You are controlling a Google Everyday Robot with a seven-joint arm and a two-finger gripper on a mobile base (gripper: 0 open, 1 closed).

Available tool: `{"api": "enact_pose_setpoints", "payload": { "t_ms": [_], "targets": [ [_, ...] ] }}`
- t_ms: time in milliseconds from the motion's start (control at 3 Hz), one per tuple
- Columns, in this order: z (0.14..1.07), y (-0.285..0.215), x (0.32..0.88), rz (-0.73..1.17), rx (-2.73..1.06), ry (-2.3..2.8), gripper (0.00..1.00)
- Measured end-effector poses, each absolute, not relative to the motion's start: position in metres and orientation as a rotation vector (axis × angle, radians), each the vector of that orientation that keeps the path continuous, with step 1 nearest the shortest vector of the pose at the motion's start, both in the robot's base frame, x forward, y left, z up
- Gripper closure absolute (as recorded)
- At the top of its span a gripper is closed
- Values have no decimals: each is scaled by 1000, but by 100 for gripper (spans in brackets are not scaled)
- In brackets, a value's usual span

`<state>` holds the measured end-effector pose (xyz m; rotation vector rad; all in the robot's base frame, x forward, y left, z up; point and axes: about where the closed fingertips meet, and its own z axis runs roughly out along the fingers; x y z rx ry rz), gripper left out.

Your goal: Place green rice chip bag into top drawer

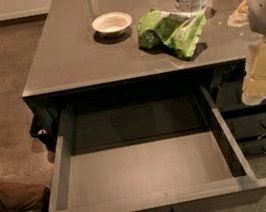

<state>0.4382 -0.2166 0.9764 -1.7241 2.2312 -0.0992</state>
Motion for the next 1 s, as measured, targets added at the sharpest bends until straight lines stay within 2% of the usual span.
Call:
{"api": "enact_pose_setpoints", "payload": {
  "t_ms": [333, 667, 1000],
  "targets": [
    [976, -217, 438, -99, -1724, 2231, 0],
    [978, -220, 451, -80, -1573, 2276, 0],
    [973, -227, 487, -76, -1322, 2331, 0]
  ]
}}
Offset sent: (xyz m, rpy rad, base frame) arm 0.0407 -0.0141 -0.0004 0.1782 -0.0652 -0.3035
